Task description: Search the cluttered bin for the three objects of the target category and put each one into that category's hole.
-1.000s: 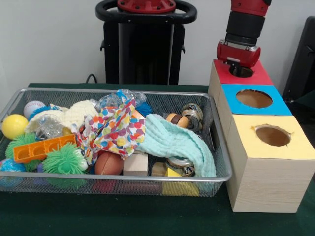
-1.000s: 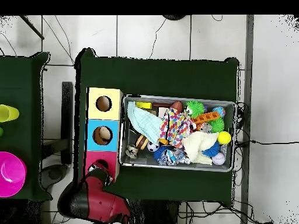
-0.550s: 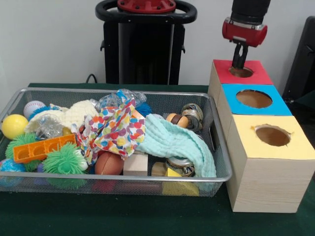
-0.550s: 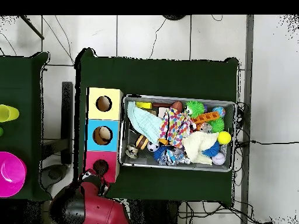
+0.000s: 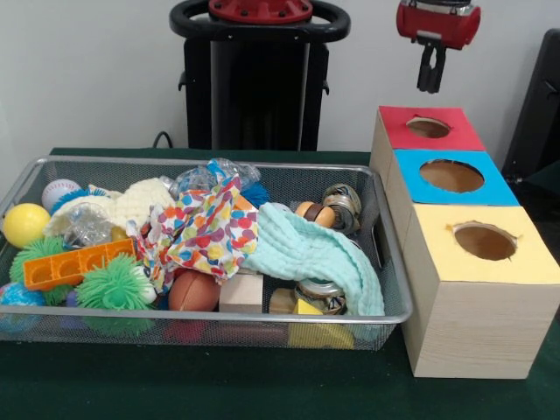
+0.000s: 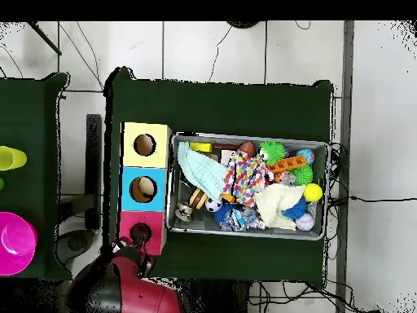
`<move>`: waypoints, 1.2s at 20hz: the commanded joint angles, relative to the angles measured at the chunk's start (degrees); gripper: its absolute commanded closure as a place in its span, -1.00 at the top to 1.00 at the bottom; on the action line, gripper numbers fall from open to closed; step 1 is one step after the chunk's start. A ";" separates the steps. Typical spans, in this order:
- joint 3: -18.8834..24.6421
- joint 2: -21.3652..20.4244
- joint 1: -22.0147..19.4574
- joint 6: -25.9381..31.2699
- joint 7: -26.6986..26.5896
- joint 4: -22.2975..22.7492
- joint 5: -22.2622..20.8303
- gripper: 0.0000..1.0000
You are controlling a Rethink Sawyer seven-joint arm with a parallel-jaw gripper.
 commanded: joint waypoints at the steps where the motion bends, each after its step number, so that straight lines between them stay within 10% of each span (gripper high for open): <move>1: 1.90 -0.15 -7.43 1.36 0.89 -6.83 -4.82 -1.00; 13: 13.95 2.44 -27.34 -1.90 -4.68 -11.26 -15.93 -1.00; 24: 14.75 2.81 -28.22 0.69 -1.19 -14.63 -20.76 -1.00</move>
